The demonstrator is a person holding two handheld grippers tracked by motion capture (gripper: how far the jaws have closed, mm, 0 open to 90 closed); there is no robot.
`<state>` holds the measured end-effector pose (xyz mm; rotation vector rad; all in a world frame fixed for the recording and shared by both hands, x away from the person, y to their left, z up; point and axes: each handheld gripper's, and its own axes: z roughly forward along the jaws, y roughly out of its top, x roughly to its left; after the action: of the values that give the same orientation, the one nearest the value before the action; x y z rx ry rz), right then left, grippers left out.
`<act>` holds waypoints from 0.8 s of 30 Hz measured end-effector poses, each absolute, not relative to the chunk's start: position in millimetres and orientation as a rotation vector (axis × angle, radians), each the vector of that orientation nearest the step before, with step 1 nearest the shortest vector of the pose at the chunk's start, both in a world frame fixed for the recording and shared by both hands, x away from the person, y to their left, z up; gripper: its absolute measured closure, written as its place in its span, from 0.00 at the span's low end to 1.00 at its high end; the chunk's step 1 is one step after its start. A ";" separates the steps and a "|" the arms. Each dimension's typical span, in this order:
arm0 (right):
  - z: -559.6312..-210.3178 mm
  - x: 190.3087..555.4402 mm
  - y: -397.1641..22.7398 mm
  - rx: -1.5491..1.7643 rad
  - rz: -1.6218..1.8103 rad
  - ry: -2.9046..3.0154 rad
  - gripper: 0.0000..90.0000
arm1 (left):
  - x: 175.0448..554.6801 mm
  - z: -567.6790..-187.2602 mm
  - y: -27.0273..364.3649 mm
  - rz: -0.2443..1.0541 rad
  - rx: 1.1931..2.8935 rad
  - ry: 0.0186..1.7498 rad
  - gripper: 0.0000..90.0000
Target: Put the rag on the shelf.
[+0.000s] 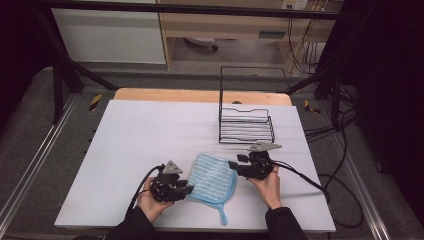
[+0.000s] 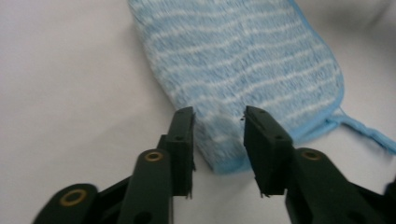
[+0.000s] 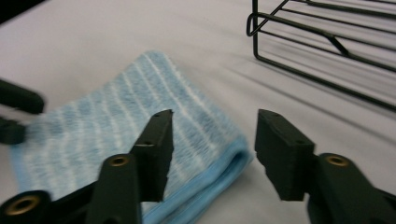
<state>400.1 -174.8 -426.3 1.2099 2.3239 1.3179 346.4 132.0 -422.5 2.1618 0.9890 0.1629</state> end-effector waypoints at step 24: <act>-457.9 369.3 -162.5 1.539 1.353 2.312 0.92 | 357.1 -437.5 133.3 0.095 2.195 1.003 0.97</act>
<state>369.3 -162.5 -457.9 1.5389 2.3124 1.3534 357.1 133.3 -437.5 2.1953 1.0033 0.0947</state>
